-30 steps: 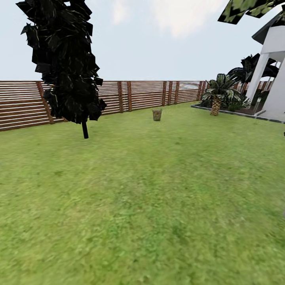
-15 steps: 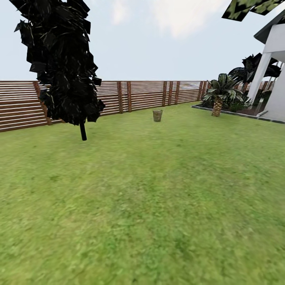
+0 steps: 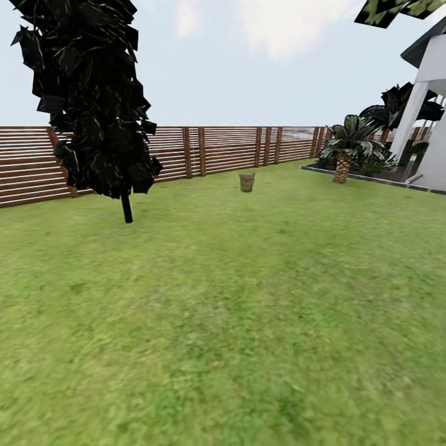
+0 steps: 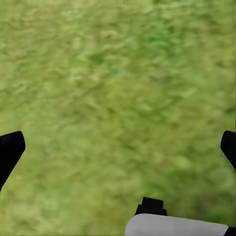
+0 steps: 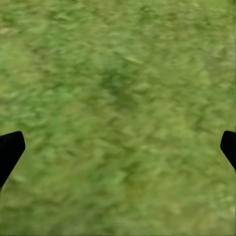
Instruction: Take the three Easter eggs out of the wicker basket on the lawn in the garden, then place them on the lawn next to a single tree (choose any tree) so that all three eggs are next to the same tree and none are left in the basket.
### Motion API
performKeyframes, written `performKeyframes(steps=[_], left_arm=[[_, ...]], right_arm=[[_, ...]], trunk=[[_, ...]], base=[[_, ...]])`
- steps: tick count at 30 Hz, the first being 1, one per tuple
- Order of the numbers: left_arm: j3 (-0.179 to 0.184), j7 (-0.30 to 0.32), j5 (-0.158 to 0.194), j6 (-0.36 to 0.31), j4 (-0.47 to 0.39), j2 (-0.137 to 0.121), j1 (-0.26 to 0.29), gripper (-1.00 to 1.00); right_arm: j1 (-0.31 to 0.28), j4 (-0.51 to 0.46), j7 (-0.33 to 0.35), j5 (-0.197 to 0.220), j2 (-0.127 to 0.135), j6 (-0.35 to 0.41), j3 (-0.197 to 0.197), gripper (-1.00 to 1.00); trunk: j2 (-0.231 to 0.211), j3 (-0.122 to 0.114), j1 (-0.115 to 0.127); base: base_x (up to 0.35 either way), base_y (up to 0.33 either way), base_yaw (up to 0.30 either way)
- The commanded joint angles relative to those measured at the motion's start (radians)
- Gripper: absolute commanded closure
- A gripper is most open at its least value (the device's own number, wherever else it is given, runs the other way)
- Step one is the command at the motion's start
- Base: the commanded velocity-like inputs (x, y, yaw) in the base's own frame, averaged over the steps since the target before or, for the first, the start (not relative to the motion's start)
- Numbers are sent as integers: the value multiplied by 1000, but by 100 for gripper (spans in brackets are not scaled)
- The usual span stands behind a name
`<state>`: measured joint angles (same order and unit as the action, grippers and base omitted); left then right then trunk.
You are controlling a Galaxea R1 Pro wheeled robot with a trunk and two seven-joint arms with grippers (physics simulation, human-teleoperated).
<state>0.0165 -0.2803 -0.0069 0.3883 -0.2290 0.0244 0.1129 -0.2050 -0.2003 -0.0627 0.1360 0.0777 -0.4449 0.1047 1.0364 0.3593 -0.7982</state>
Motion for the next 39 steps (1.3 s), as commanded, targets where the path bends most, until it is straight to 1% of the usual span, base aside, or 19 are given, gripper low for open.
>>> performKeyframes(steps=[1,39], left_arm=[[2,-5,-1,3,1,0,1,-100],[2,-5,-1,3,1,0,1,-100]], right_arm=[[-1,0,-3,10,0,-3,9,-100],[-1,1,-3,10,0,-3,9,-100]], trunk=[[1,1,-1],[1,1,-1]], base=[[335,0,0],[335,0,0]])
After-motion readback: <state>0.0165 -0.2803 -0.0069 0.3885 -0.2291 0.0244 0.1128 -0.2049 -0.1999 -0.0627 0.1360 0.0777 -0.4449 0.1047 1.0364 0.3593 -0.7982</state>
